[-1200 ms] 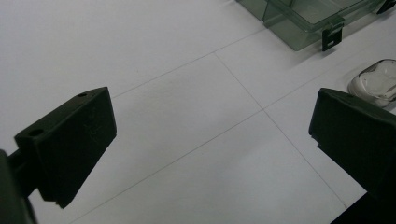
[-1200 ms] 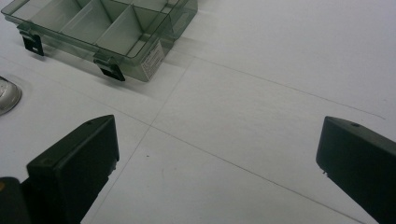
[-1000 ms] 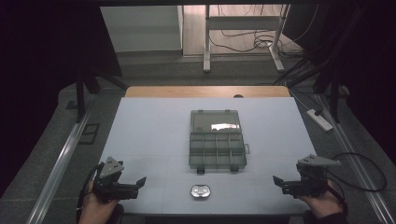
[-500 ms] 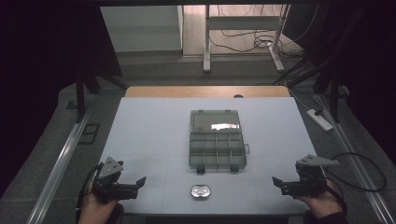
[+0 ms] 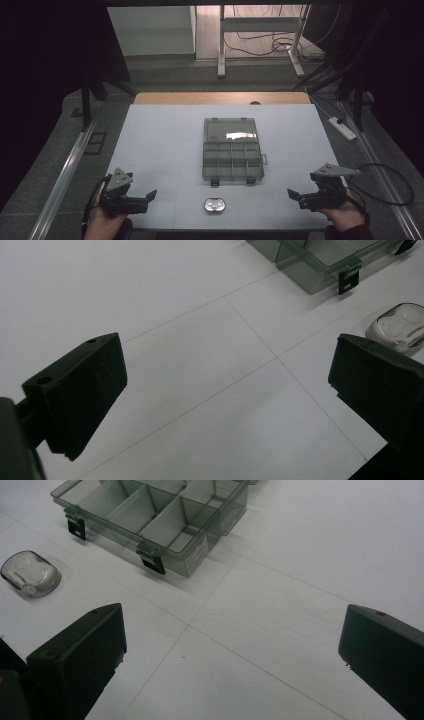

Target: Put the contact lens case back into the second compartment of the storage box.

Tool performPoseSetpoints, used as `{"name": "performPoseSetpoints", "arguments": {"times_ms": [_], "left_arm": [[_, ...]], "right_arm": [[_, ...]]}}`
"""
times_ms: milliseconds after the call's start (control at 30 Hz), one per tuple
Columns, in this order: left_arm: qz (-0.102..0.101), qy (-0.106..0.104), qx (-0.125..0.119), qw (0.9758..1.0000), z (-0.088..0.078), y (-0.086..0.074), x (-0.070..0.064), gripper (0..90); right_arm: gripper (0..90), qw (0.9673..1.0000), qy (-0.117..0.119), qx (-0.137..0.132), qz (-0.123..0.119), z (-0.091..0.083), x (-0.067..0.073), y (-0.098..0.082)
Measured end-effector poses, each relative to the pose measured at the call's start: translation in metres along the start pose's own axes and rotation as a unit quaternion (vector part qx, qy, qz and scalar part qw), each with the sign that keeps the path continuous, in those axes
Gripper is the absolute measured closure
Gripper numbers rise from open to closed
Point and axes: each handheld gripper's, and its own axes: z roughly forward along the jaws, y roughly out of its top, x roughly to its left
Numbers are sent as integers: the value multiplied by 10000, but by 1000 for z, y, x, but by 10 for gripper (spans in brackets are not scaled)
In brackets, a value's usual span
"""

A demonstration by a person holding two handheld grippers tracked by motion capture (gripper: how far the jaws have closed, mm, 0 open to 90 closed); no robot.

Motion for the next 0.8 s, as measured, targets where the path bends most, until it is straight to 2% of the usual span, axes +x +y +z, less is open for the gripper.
{"name": "performPoseSetpoints", "arguments": {"times_ms": [100,233,367,600,800], "left_arm": [[-7,-9,9,10000,0,0,0,23],[-15,-8,12,10000,0,0,0,25],[-36,-2,6,10000,0,0,1,25],[-57,-1,5,10000,0,0,1,26],[-76,-4,11,10000,0,0,1,26]], "right_arm": [[0,9999,101,7,-112,2,0,1],[0,9993,347,7,-101,4,0,2],[0,9987,490,-114,-104,5,1,5],[0,9983,548,-102,-178,8,3,11],[0,9977,618,18,-269,15,9,17]]}}
